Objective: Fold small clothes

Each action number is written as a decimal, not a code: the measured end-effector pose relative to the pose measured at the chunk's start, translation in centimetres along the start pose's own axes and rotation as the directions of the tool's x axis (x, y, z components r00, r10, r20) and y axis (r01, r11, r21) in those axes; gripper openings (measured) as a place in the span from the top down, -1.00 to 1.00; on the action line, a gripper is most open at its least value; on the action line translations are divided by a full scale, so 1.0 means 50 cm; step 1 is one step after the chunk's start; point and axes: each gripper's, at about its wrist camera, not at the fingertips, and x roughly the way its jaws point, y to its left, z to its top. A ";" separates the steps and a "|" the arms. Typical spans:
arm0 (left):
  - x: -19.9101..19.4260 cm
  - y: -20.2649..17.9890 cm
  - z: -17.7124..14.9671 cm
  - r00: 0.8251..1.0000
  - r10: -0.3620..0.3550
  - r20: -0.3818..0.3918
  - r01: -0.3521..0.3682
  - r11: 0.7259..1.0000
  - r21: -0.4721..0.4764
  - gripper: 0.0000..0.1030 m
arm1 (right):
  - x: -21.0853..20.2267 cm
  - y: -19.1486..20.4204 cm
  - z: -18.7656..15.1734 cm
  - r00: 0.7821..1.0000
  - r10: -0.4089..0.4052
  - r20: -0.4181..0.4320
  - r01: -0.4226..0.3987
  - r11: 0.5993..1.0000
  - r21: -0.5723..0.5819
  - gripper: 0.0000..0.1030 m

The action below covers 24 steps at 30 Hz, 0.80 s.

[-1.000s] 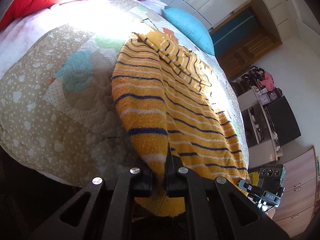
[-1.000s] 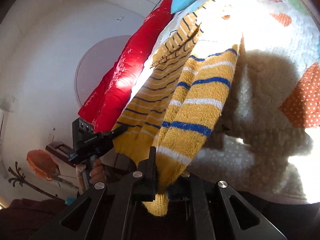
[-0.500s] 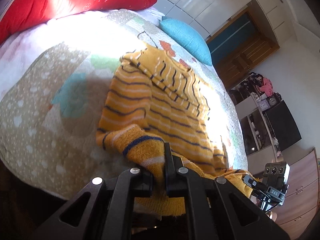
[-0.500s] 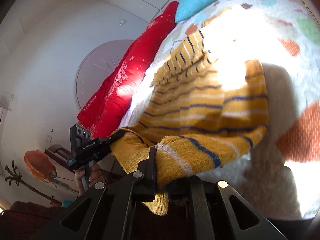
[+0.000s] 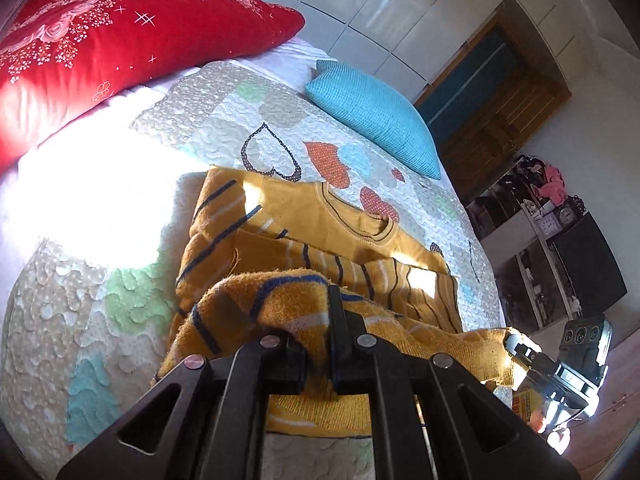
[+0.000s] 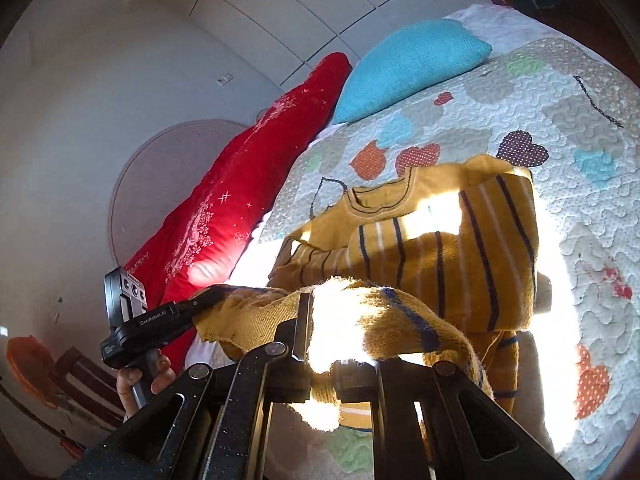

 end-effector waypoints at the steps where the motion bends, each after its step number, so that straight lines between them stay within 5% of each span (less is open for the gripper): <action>1: 0.006 0.004 0.006 1.000 0.002 -0.007 -0.002 1.000 -0.002 0.86 | 0.007 -0.010 0.007 1.000 -0.006 -0.005 0.006 1.000 0.009 0.83; 11: 0.158 0.035 0.098 0.996 0.014 -0.091 -0.022 0.996 -0.088 0.84 | 0.109 -0.107 0.113 0.999 -0.020 -0.028 0.023 0.992 0.124 0.76; 18: 0.246 0.094 0.125 0.987 -0.084 -0.135 0.046 0.964 -0.263 0.61 | 0.183 -0.219 0.165 0.999 -0.022 -0.035 0.031 0.956 0.292 0.52; 24: 0.282 0.126 0.149 0.981 -0.153 -0.118 0.102 0.929 -0.355 0.45 | 0.222 -0.275 0.172 0.998 -0.034 -0.045 0.048 0.933 0.358 0.51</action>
